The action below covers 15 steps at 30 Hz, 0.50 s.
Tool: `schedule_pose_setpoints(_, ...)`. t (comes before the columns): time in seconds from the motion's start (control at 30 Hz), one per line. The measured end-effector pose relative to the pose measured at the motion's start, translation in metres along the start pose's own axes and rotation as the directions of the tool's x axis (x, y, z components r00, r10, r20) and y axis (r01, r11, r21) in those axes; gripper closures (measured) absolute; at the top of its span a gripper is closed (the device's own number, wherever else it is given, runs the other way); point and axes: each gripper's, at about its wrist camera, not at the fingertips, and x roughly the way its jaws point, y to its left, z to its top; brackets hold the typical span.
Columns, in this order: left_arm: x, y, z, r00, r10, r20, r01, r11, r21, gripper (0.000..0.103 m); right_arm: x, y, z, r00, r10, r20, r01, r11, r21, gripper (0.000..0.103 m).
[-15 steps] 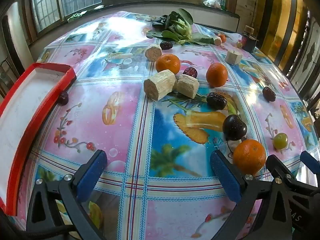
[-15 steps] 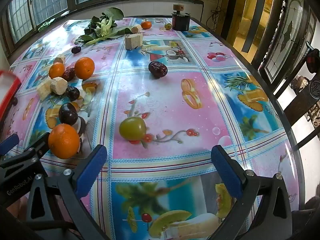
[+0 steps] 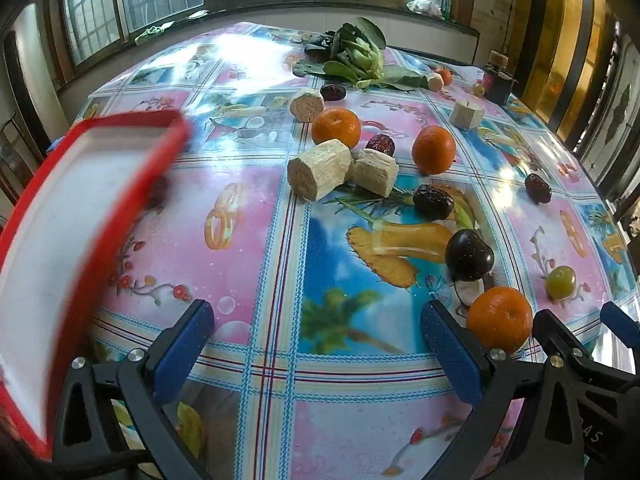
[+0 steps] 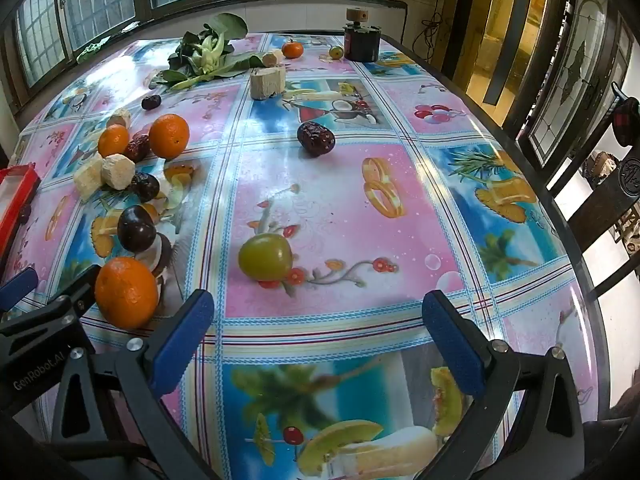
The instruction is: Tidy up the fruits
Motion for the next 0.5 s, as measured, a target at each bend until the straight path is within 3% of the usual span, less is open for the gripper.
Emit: schedule_pose_setpoints(0.5, 0.0000, 0.0001, 0.0000, 1.000, 0.000, 0.000, 0.000, 1.000, 0.000, 0.000, 0.0001, -0.0004, 0.0000, 1.000, 0.000, 0.000, 0.000, 1.000, 0.000, 0.000)
